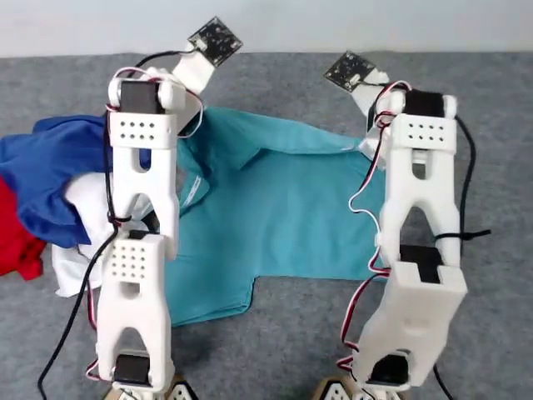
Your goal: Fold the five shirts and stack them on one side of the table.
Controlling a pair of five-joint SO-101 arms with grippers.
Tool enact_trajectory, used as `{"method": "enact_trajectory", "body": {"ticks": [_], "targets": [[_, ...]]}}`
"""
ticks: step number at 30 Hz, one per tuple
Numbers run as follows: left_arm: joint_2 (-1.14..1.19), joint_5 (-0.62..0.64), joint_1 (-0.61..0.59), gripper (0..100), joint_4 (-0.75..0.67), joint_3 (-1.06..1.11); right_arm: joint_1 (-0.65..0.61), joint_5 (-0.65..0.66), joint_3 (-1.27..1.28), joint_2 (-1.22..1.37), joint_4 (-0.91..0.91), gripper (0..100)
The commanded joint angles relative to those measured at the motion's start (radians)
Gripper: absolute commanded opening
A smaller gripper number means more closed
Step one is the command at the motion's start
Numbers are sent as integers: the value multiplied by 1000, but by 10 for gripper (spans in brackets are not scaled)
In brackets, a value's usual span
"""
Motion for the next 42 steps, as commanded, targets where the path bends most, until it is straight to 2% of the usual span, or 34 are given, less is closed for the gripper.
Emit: {"method": "enact_trajectory", "body": {"ticks": [1,5,9,14,23,27,35,39,42], "targets": [[-232,-57,21,5,31,170,-10,8,-66,-110,58,11],[-393,-141,46,5,29,369,1,9,-66,-160,73,11],[-471,-153,57,5,-3,478,36,9,-66,-213,73,11],[-465,-152,52,5,-95,490,77,11,-66,-265,64,11],[-311,-150,48,5,-358,484,145,89,-68,-392,24,11],[-245,-150,48,5,-511,484,162,103,-66,-351,-81,11],[-133,-155,46,5,-818,483,154,98,-66,-96,-432,11],[-97,-157,44,5,-899,483,154,98,-66,-12,-541,11],[-92,-157,34,5,-910,483,148,97,-66,12,-582,11]]}}
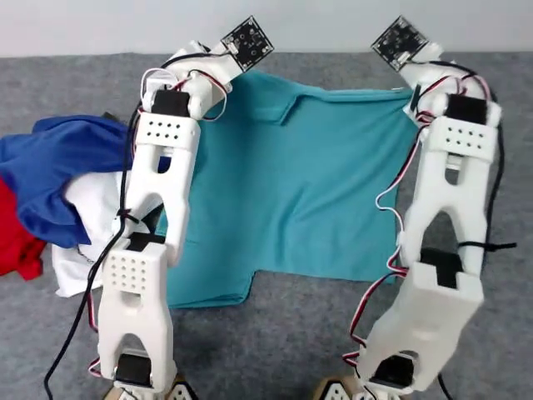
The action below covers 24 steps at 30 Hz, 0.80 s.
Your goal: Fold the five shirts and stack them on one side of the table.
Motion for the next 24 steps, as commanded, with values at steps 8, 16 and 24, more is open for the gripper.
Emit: {"method": "enact_trajectory", "body": {"ticks": [8,16,24], "targets": [[-38,-11,-35,5,153,-91,-47,3,-68,-10,36,11],[-57,-12,5,5,681,-369,-84,3,-68,-111,386,12],[-118,-8,18,5,898,-464,-84,3,-68,-191,670,12]]}}
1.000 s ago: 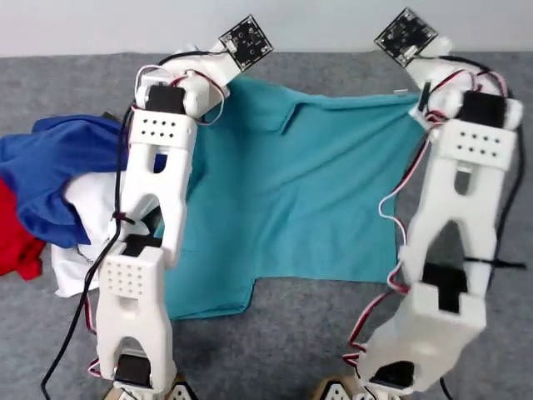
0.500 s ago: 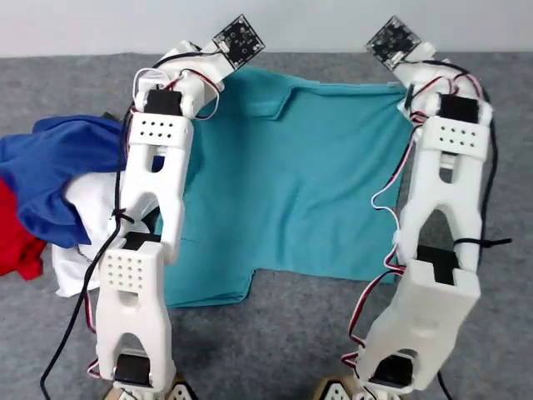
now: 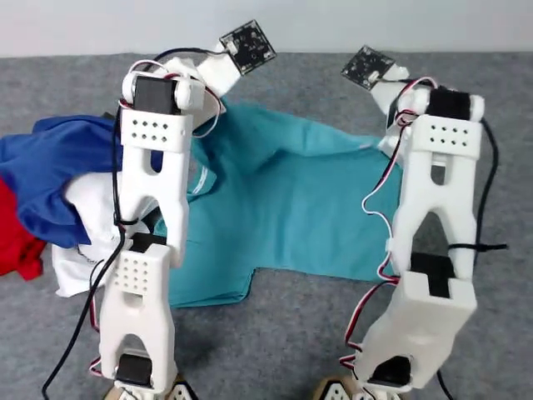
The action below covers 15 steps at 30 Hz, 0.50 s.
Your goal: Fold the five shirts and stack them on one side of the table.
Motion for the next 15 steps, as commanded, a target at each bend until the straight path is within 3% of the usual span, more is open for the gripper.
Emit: {"method": "enact_trajectory", "body": {"ticks": [1,7,15], "targets": [[-132,-8,0,5,34,27,-5,3,-68,-97,116,12],[-396,-44,12,5,34,440,-13,3,-68,-147,271,12],[-706,-141,8,6,32,924,-7,3,-46,-206,289,12]]}}
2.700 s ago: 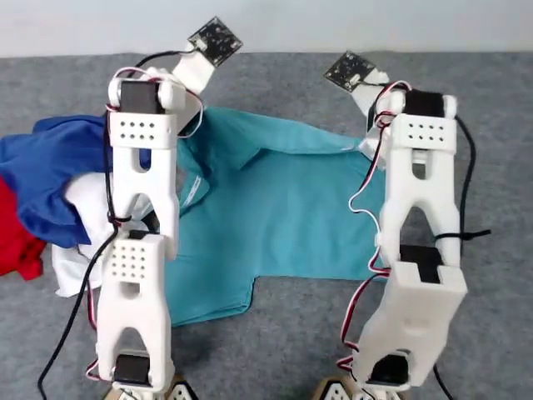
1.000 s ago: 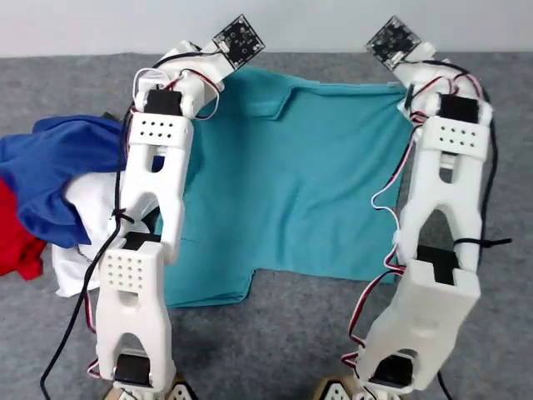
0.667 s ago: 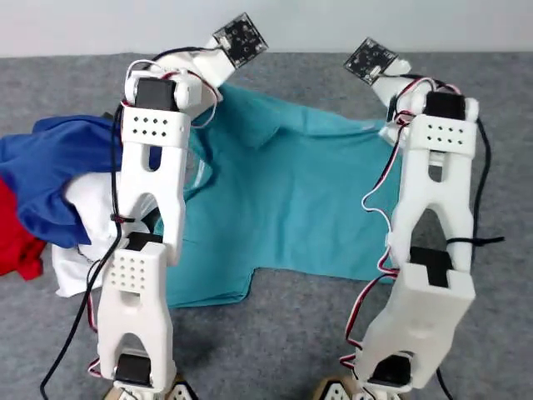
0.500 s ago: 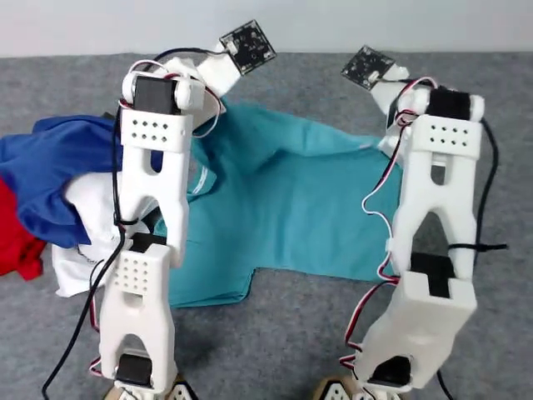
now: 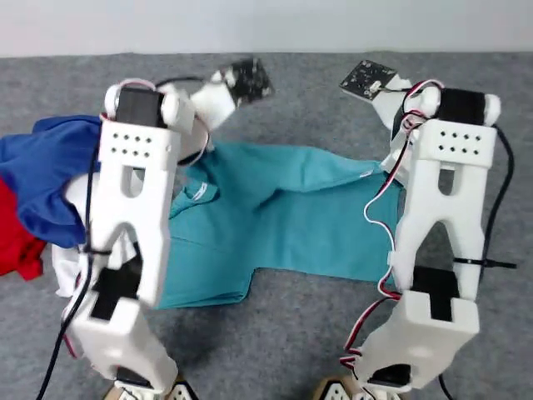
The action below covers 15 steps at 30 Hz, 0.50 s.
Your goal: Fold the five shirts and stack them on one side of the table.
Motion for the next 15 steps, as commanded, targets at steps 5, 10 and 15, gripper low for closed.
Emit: {"method": "enact_trajectory", "body": {"ticks": [5,10,15], "targets": [[-242,-26,-2,6,29,239,-7,8,89,-147,42,11],[-347,-26,-5,6,29,390,-5,11,256,-275,42,11],[-454,-32,-2,6,29,584,-2,52,396,-387,39,11]]}}
